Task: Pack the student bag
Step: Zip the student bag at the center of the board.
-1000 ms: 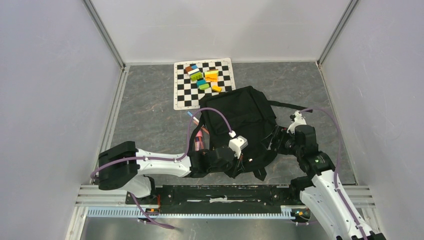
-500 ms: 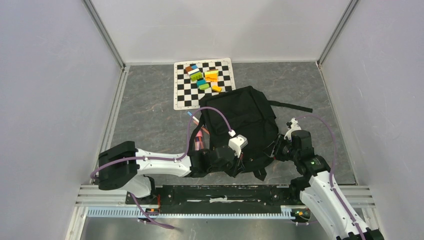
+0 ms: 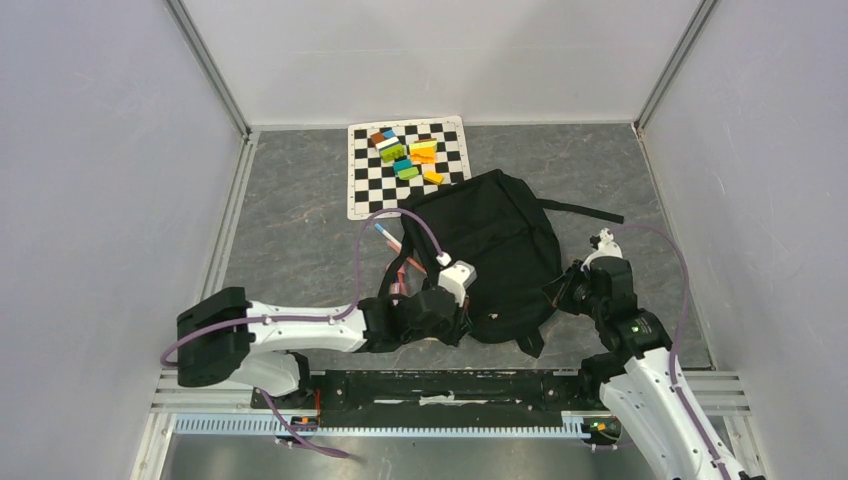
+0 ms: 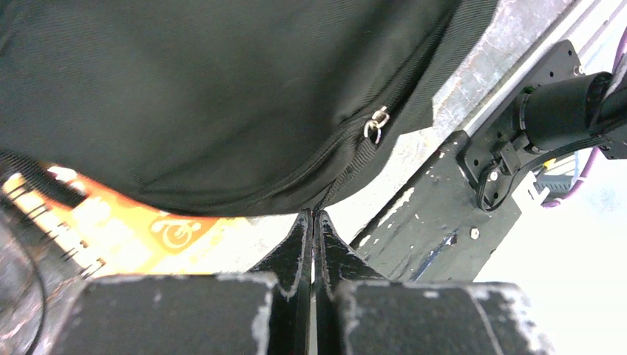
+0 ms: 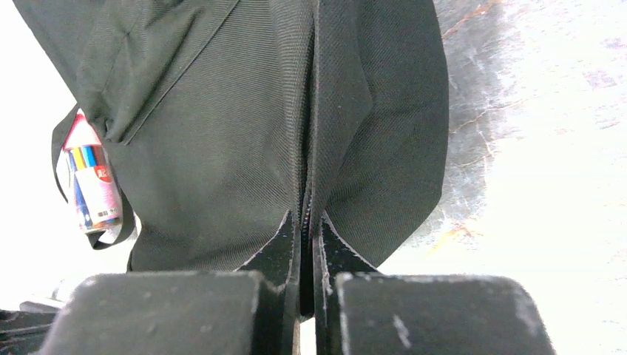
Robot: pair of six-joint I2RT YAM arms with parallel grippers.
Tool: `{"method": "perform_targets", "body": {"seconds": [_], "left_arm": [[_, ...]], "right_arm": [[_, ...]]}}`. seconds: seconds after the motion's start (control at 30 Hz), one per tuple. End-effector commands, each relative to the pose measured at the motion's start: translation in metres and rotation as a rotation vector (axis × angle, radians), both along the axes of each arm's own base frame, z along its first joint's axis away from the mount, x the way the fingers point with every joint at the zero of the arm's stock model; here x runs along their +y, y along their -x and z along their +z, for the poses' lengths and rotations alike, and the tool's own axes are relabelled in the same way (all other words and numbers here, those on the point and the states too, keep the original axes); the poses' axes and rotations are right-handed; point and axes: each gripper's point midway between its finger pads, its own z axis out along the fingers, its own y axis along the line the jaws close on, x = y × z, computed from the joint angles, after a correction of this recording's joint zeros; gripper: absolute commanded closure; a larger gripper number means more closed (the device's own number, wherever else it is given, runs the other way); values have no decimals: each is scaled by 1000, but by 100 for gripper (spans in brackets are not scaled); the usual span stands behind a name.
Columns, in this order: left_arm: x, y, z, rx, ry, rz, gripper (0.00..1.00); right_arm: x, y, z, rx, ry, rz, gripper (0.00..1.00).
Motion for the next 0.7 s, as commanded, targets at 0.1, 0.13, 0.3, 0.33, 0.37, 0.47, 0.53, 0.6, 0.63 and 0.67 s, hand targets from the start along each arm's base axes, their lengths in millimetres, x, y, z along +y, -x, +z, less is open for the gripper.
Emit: {"method": "perform_targets", "body": {"seconds": [0.1, 0.13, 0.3, 0.33, 0.37, 0.47, 0.53, 0.6, 0.63, 0.67], "left_arm": [[51, -17, -21, 48, -51, 145, 98], [56, -18, -24, 54, -58, 152, 98], [83, -31, -37, 67, -119, 213, 98], [90, -34, -40, 62, -142, 229, 98], [97, -38, -42, 54, -165, 246, 98], [111, -48, -46, 46, -196, 287, 98], [112, -54, -45, 42, -185, 301, 98], [112, -61, -44, 35, -179, 312, 98], [112, -65, -43, 30, -177, 317, 98], [113, -69, -44, 22, -183, 324, 98]], "right_arm": [[-22, -23, 46, -160, 66, -107, 100], [-22, -23, 47, -164, 64, -109, 100], [-24, -26, 66, -213, 56, -126, 100], [-24, -27, 70, -223, 55, -128, 100], [-25, -27, 73, -227, 55, -130, 100], [-24, -27, 78, -237, 50, -130, 100], [-24, -27, 80, -241, 48, -127, 100], [-23, -27, 79, -239, 47, -124, 100], [-23, -26, 78, -239, 46, -124, 100], [-23, -26, 78, -239, 47, -125, 100]]}}
